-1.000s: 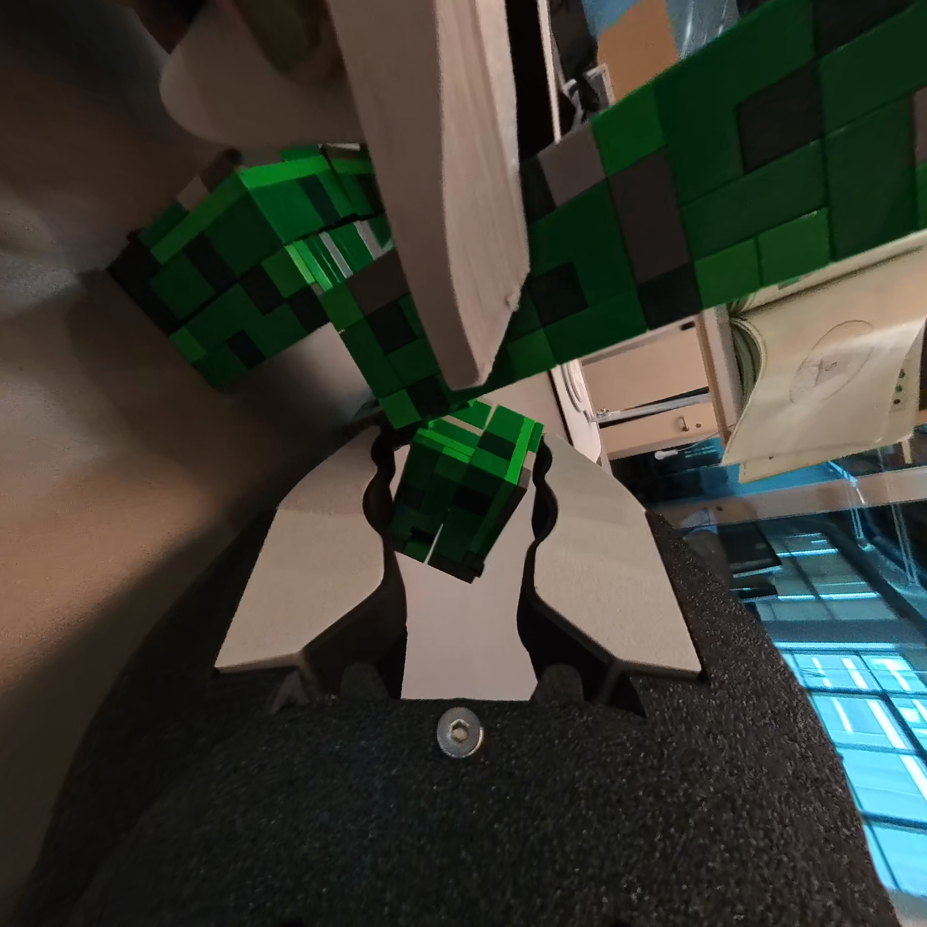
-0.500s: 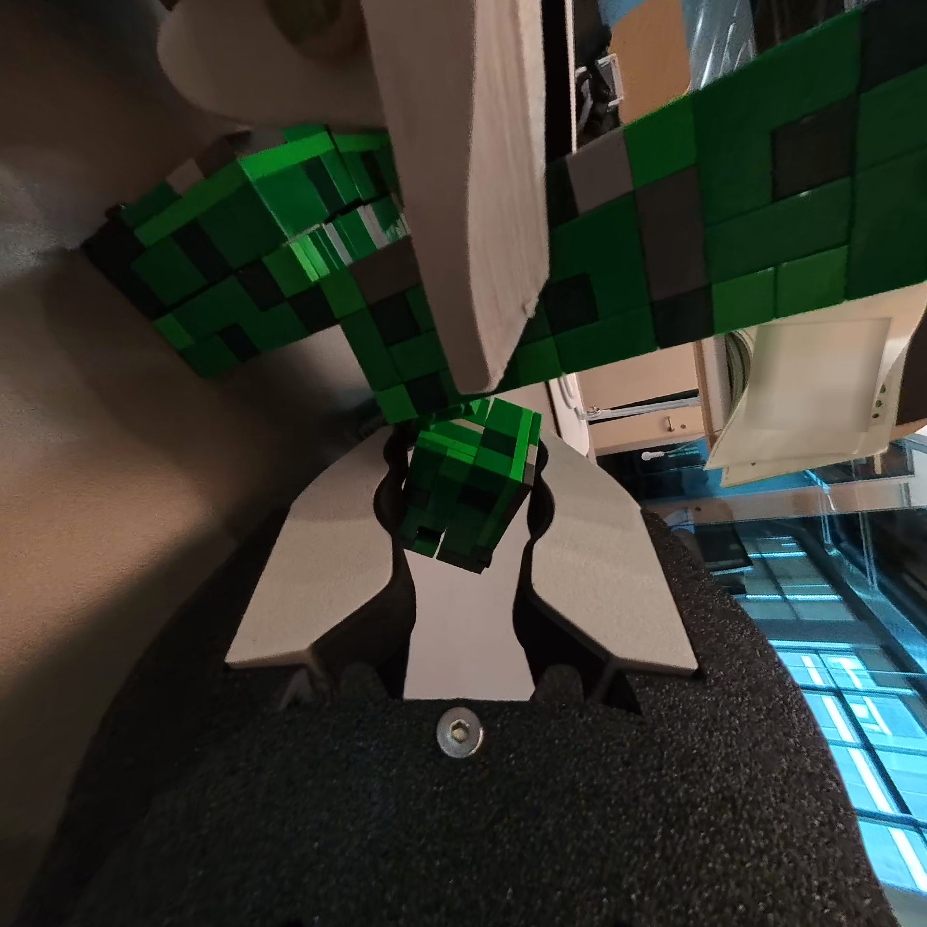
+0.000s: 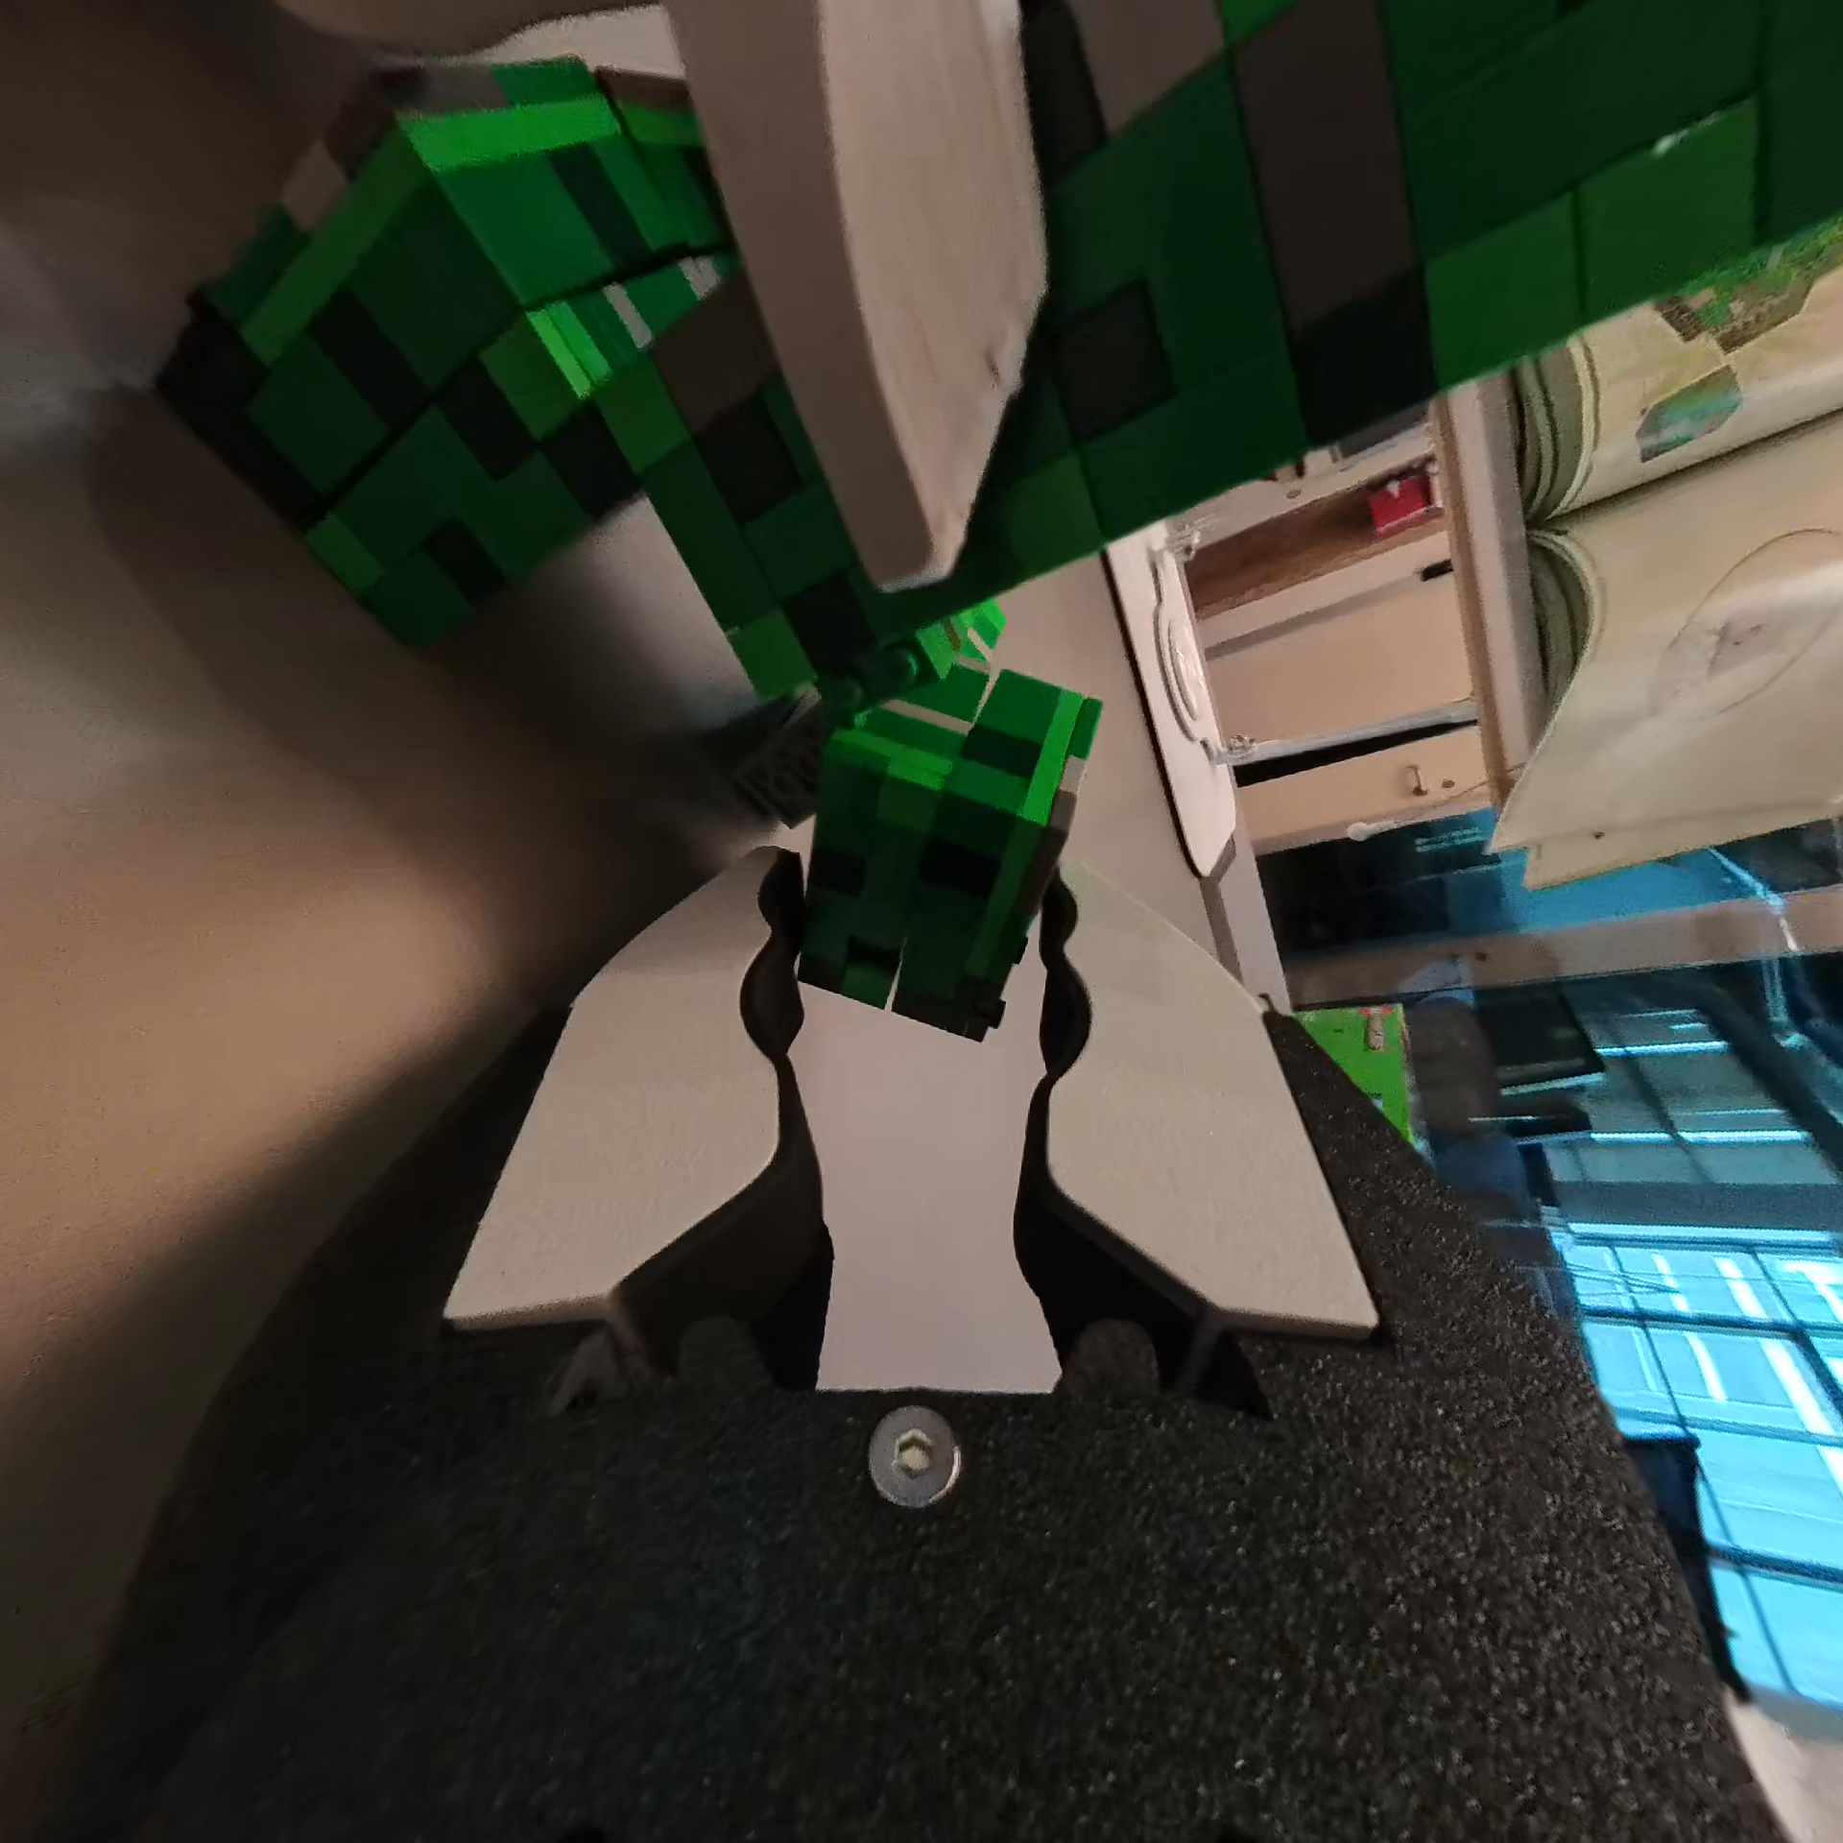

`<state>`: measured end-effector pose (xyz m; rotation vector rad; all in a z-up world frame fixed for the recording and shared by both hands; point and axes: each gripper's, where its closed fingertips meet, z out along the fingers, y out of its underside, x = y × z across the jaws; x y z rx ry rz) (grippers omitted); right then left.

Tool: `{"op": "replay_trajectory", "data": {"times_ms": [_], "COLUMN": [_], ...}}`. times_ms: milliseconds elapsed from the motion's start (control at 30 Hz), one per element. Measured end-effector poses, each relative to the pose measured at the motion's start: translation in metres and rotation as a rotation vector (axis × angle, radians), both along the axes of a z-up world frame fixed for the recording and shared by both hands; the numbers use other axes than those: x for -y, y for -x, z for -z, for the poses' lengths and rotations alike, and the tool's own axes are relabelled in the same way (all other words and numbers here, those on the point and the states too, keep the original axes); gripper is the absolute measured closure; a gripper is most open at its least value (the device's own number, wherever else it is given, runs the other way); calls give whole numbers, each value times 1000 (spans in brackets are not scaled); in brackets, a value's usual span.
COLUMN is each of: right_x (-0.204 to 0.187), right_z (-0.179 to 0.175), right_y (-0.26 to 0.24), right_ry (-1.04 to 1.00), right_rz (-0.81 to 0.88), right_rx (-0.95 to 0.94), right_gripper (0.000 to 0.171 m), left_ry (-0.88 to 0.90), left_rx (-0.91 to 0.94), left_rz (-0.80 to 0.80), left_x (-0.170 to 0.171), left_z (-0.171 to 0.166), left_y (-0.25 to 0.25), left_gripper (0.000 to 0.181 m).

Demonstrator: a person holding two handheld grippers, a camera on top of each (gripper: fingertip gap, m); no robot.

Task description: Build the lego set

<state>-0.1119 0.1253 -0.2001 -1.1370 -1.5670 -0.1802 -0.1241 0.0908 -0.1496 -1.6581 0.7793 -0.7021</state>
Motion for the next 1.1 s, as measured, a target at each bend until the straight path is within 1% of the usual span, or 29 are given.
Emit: {"op": "replay_trajectory", "data": {"times_ms": [300, 433, 567, 767, 833, 967, 1033, 1100], "right_x": [0, 3, 10, 16, 16, 19, 23, 29], "right_z": [-1, -3, -5, -5, -6, -2, -1, 0], "right_y": [0, -2, -4, -11, -13, -16, -17, -19], "right_ry": [-12, -34, -6, 99, 156, 234, 252, 285], "right_rz": [13, -11, -53, -130, -153, -194, -217, -238], "right_rx": [19, 10, -10, -34, -45, -24, -10, 10], "right_gripper": [129, 125, 119, 116, 114, 118, 118, 116], "left_ry": [3, -4, -8, 8, 22, 57, 43, -7], "left_rx": [4, 1, -9, -24, -28, 13, 54, 102], "left_rz": [-4, -1, 11, 43, 33, -34, -101, -170], "left_x": [0, 1, 4, 11, 13, 22, 30, 40], "left_z": [0, 0, 1, 1, 1, -3, -10, -24], "left_y": [1, 0, 0, -2, 2, 20, 31, 38], "left_gripper": [100, 100, 99, 84, 75, 61, 59, 59]}}
